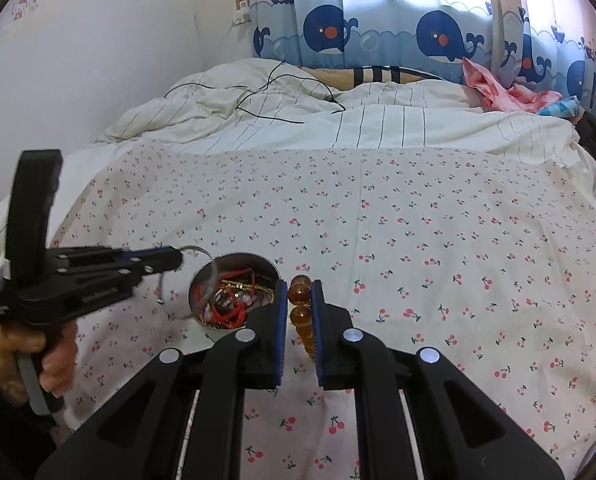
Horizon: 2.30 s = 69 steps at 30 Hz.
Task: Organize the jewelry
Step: 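Carry the bangle and amber bracelet over the tin and open both tools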
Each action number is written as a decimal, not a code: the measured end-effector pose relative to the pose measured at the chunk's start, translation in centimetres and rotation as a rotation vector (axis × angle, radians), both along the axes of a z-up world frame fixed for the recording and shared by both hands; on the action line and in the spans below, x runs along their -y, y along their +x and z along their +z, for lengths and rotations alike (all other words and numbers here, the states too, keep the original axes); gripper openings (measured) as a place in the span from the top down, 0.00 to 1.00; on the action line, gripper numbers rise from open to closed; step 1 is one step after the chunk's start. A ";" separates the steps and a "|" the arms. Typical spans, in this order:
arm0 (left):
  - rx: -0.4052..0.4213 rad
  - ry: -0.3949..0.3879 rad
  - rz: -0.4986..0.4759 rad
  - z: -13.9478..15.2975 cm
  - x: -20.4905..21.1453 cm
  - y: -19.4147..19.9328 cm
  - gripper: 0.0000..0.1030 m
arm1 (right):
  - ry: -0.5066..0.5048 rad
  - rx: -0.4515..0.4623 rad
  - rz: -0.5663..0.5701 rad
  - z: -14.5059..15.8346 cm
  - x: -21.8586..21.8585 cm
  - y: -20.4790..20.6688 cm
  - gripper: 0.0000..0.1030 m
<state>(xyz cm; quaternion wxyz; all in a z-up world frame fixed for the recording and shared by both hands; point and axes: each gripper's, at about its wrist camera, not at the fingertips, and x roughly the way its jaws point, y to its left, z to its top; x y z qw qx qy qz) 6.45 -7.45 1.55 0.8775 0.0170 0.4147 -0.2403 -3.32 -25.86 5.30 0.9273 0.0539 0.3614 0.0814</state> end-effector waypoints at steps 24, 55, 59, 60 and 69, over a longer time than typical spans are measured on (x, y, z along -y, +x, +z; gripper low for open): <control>-0.117 -0.043 0.046 -2.6 0.2 3.9 0.80 | 0.104 0.040 0.065 1.5 -3.2 2.8 0.88; -0.010 0.082 0.142 -0.6 -2.3 1.9 0.50 | 0.080 -0.102 0.007 -4.0 -5.3 6.2 0.45; 0.023 0.117 0.142 -0.3 -2.0 1.5 0.49 | 0.072 -0.104 0.012 -4.0 -5.5 6.2 0.43; 0.028 0.123 0.141 -0.2 -2.0 1.4 0.49 | 0.068 -0.106 0.014 -4.0 -5.5 6.1 0.43; 0.060 0.160 0.135 0.1 -1.8 0.8 0.47 | 0.037 -0.102 0.014 -4.0 -5.7 5.6 0.36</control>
